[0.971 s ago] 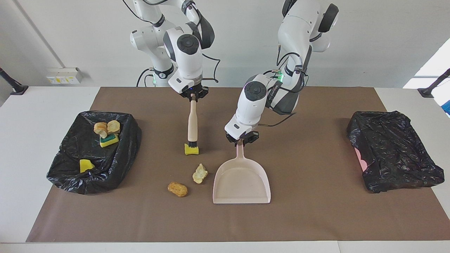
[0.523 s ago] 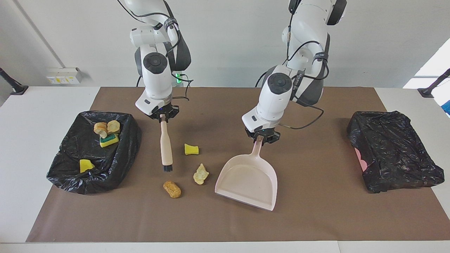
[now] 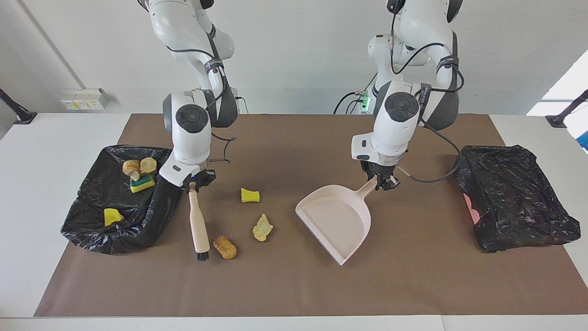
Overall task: Sweep and dump trash in bin
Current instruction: 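Grasp the brush with the right gripper while the left gripper positions the dustpan, then sweep the cracker and bread into the dustpan with the right gripper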
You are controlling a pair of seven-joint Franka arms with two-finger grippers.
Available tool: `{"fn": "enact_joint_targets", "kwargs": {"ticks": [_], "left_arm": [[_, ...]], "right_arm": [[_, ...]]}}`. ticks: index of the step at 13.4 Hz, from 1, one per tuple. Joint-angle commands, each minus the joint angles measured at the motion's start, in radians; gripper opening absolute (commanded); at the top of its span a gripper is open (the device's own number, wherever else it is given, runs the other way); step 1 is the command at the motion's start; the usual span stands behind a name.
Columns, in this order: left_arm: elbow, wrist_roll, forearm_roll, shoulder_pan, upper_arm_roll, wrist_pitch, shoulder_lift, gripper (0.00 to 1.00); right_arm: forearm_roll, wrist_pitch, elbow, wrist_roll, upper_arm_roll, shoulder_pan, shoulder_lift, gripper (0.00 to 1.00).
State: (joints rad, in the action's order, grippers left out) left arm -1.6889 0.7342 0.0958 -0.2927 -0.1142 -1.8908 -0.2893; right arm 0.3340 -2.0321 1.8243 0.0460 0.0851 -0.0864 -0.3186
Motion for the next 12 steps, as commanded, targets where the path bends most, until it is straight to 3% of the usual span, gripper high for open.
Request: {"fn": "enact_joint_targets", "kwargs": {"ticks": [1,3,6,12], "left_arm": [[-0.080,0.245,0.019,0.026,-0.007,-0.019,0.056,0.00],[-0.150,0.316,0.019,0.027,-0.007,-0.057,0.090,0.00],[-0.316,0.298,0.018,0.026,-0.009,-0.241,0.162,0.00],[-0.333,-0.007,0.005,-0.017,-0.010,-0.243,0.151,0.00]], "right_arm": [[0.008,-0.002,-0.040,-0.008,0.019,-0.001,-0.040,0.00],[-0.035,0.003,-0.051,0.024,0.022,-0.057,-0.040,0.00],[-0.153,0.029,-0.045,0.072,0.022,-0.128,-0.033,0.00],[-0.324,0.058,0.009,0.086,0.073,-0.234,0.009,0.00]]}}
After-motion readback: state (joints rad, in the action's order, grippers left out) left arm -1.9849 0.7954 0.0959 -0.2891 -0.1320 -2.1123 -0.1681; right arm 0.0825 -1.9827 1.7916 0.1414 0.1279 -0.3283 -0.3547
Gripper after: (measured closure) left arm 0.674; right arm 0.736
